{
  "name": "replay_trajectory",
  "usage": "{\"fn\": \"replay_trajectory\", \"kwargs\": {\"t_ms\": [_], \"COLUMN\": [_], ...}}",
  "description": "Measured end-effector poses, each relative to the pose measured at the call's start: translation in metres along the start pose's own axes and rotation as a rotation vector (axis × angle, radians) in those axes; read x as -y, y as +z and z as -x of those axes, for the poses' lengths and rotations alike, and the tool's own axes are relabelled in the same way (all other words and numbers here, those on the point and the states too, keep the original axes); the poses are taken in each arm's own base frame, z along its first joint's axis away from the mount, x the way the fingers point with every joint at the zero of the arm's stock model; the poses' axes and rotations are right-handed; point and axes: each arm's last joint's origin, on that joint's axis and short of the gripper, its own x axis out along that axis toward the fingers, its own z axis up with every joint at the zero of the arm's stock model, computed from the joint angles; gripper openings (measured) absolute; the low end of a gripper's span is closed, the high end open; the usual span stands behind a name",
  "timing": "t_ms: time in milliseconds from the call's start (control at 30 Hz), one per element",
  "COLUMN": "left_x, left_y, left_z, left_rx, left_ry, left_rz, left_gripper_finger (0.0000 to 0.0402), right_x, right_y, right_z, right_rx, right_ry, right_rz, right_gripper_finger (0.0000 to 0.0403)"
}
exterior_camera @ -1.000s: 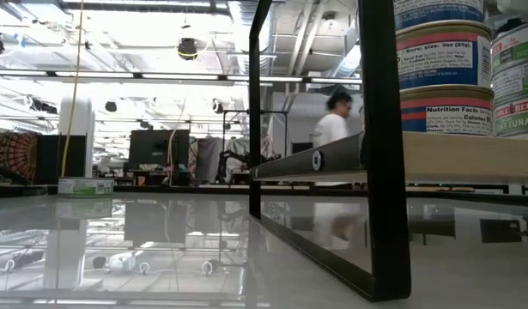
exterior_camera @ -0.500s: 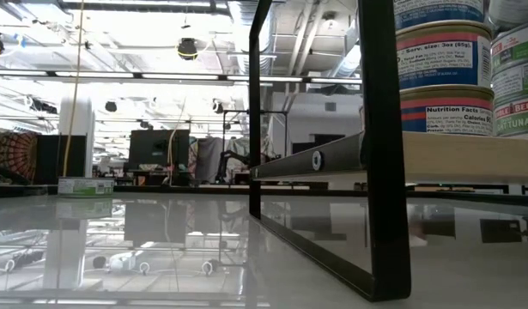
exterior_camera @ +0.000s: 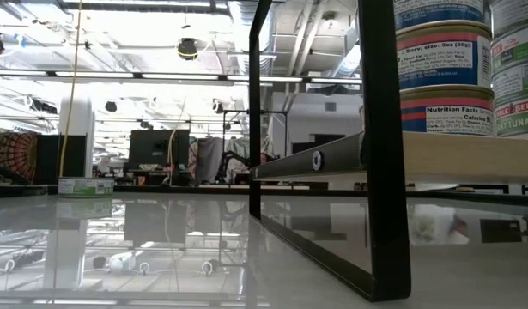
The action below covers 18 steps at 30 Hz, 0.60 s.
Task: Stack canned seafood by type on shelf
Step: Stack the green tuna can on top of the green tuna can on the shelf
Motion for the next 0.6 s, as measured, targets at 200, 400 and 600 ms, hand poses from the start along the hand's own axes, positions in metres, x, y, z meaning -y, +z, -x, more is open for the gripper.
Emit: {"fn": "replay_trajectory", "kwargs": {"t_ms": [200,400,600], "left_x": [0.0,-0.003,-0.008], "left_y": [0.0,0.0,-0.004], "left_z": [0.0,0.0,0.011], "left_rx": [-0.001,-0.025,-0.037], "left_ry": [0.0,0.072,0.03], "left_rz": [0.0,0.007,0.059], "left_gripper_finger": [0.0228,0.0228,0.0228], "right_x": [0.005,0.002,0.014], "right_y": [-0.001,0.002,0.008], "right_z": [0.003,0.024,0.048], "right_rx": [-0.038,0.0,0.277], "right_ry": [-0.035,-0.008,-0.138], "right_rz": [-0.005,0.059,0.201], "right_gripper_finger": [0.0287,0.0287,0.0286]}}
